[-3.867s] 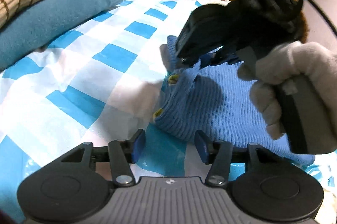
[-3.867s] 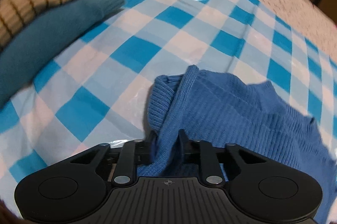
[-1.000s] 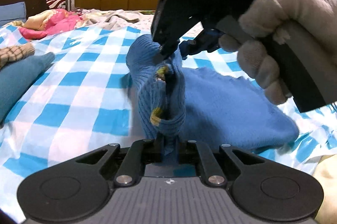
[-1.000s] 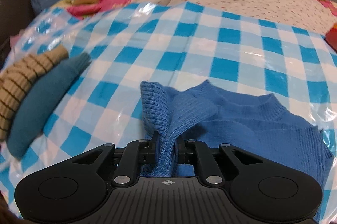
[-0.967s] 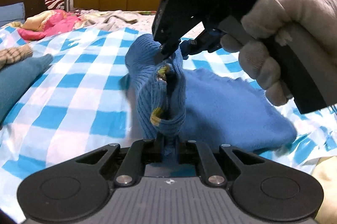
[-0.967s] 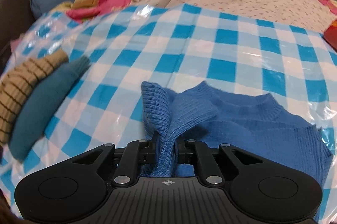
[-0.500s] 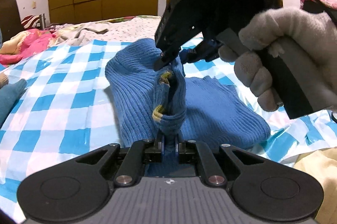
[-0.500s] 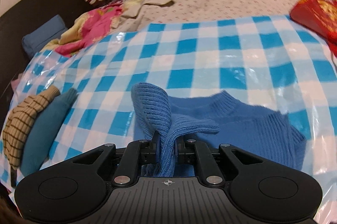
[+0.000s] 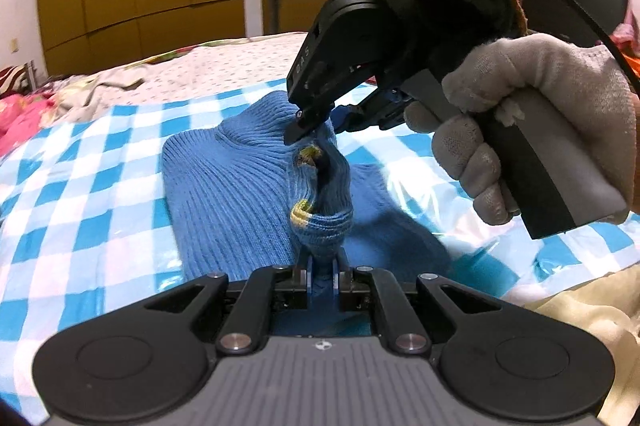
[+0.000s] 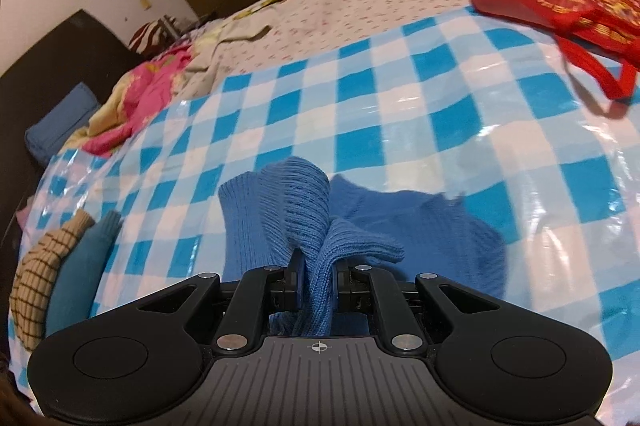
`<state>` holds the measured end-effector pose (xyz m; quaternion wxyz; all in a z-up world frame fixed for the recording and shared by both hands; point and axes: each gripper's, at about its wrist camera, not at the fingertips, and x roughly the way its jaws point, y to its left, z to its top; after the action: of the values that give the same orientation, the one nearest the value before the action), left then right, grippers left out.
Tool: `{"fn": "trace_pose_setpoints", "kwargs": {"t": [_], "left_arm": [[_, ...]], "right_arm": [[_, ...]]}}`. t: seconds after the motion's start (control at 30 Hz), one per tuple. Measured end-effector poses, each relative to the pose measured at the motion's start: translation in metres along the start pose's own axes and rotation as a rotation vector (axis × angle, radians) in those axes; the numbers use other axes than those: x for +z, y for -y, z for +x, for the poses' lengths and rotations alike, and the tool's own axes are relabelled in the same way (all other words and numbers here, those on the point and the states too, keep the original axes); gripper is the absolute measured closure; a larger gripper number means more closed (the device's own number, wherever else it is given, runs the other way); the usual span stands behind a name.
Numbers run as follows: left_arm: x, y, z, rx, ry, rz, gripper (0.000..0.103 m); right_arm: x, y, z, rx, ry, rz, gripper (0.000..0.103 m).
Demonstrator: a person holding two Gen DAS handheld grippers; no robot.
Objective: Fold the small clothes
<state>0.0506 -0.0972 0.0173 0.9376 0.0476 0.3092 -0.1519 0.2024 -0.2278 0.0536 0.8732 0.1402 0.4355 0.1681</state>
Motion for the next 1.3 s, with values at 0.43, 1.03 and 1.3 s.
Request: {"fn": "trace_pose_setpoints", "kwargs": {"t": [0.43, 1.03, 1.3], "left_arm": [[0.012, 0.041, 0.027, -0.042, -0.032, 0.109, 0.083], [0.004, 0.053, 0.046, -0.052, -0.097, 0.151, 0.083], [0.006, 0.055, 0.044, -0.050, -0.076, 0.157, 0.083]], "right_arm": [[0.004, 0.045, -0.011, -0.028, 0.039, 0.031, 0.093], [0.009, 0.091, 0.026, 0.030, -0.040, 0.204, 0.071], [0.019, 0.070, 0.021, 0.014, 0.046, 0.130, 0.084]]}}
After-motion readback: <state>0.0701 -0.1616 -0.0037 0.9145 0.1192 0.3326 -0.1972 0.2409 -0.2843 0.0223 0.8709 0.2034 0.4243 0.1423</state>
